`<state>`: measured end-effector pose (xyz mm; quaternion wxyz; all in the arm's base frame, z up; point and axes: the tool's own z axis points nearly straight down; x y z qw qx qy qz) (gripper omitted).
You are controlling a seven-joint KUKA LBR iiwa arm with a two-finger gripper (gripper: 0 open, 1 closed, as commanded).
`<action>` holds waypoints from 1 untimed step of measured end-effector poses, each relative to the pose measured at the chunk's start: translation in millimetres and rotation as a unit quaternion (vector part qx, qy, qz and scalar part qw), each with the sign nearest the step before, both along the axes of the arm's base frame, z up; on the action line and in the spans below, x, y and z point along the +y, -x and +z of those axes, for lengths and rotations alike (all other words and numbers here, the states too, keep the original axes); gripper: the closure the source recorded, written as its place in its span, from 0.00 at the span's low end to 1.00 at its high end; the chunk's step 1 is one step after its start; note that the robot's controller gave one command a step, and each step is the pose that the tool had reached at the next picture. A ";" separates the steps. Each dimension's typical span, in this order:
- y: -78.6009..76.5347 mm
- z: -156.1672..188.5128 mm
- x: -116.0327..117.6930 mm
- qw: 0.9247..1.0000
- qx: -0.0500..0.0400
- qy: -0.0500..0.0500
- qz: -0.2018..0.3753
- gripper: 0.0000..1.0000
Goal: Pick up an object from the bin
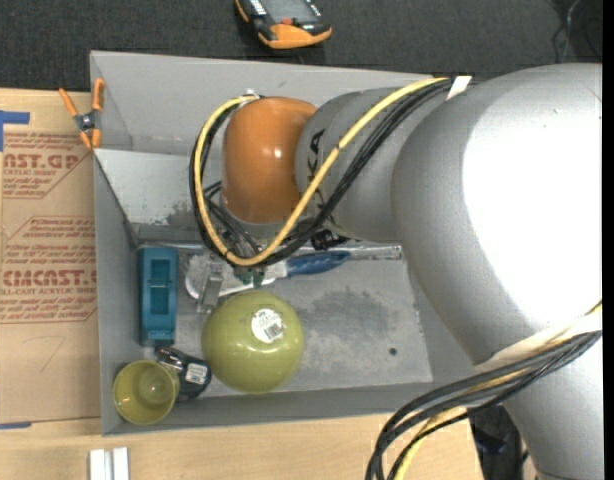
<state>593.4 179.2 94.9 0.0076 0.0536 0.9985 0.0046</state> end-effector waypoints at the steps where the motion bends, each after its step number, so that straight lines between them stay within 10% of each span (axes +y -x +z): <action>1: 2.9 29.1 -0.6 1.000 0.005 0.001 0.000 1.00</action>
Offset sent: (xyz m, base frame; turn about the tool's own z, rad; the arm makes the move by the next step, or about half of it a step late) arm -0.0025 -0.0005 0.0219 -0.0002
